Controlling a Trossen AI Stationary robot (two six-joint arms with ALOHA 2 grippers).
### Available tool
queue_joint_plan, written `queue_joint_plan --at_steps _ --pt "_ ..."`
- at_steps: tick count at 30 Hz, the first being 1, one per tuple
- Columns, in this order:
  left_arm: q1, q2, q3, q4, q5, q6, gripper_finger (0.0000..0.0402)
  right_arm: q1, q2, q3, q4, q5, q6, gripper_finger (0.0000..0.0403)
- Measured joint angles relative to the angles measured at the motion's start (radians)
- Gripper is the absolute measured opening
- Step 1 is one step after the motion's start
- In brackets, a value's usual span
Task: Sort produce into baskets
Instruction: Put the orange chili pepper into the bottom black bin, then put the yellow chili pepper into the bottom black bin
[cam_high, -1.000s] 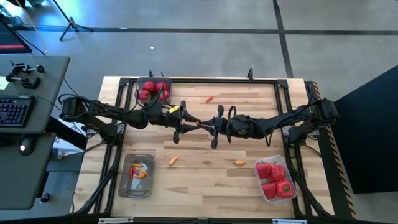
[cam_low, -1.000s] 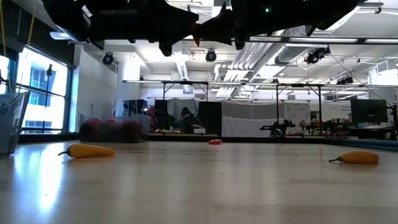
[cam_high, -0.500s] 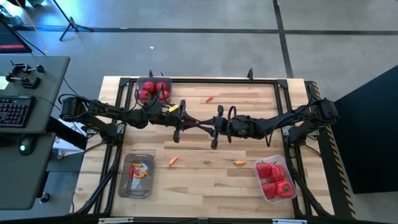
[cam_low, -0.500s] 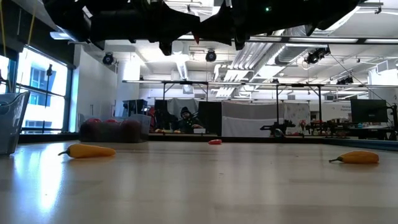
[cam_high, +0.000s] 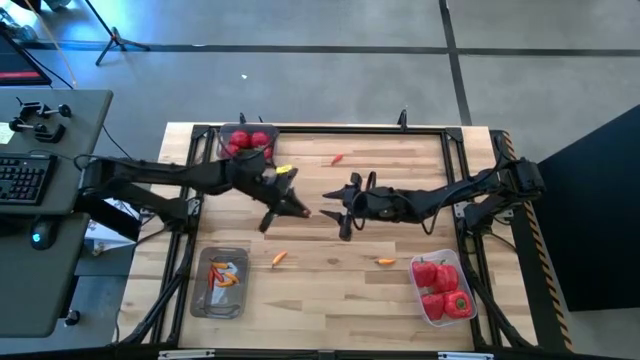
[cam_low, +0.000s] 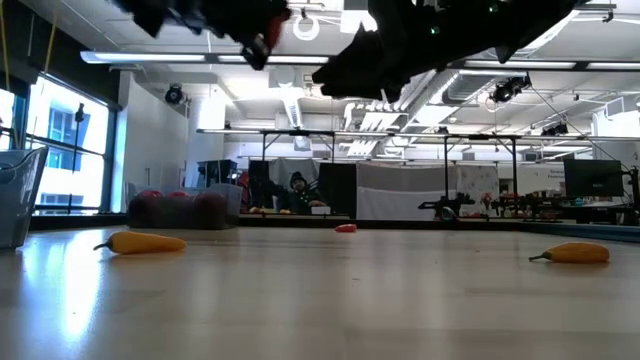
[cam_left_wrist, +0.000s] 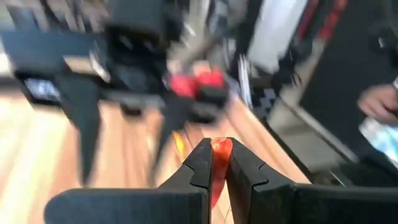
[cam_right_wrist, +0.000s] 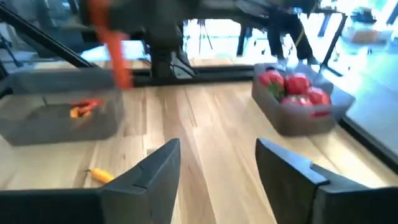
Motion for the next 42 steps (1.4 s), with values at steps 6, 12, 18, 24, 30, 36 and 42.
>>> queue_joint_plan --at_steps 6,12,18,24,30,36,42 --pt "-0.097 -0.143 0.094 -0.591 -0.049 -0.07 0.0008 0.0 0.0 0.0 -0.051 0.0 0.031 0.0204" --pt "-0.276 -0.279 0.041 -0.882 -0.173 -0.344 0.0008 0.0 0.0 0.0 -0.063 0.0 0.031 0.0204" --pt "-0.492 -0.37 -0.122 -0.9 -0.292 -0.553 0.0008 0.0 0.0 0.0 -0.068 0.0 0.036 0.0204" --pt "-0.661 -0.353 -0.23 -0.901 -0.336 -0.67 0.0008 0.0 0.0 0.0 -0.074 0.0 0.041 0.0204" --pt "-0.732 -0.319 -0.269 -0.903 -0.358 -0.711 0.0013 -0.002 0.0 0.0 -0.089 0.048 0.095 0.0204" --pt "-0.743 -0.296 -0.269 -0.894 -0.348 -0.706 0.0072 -0.01 0.0 0.0 -0.148 0.053 0.211 0.0212" --pt "-0.742 -0.301 -0.262 -0.856 -0.294 -0.744 0.0147 -0.006 0.0 0.025 -0.263 0.053 0.258 0.0251"
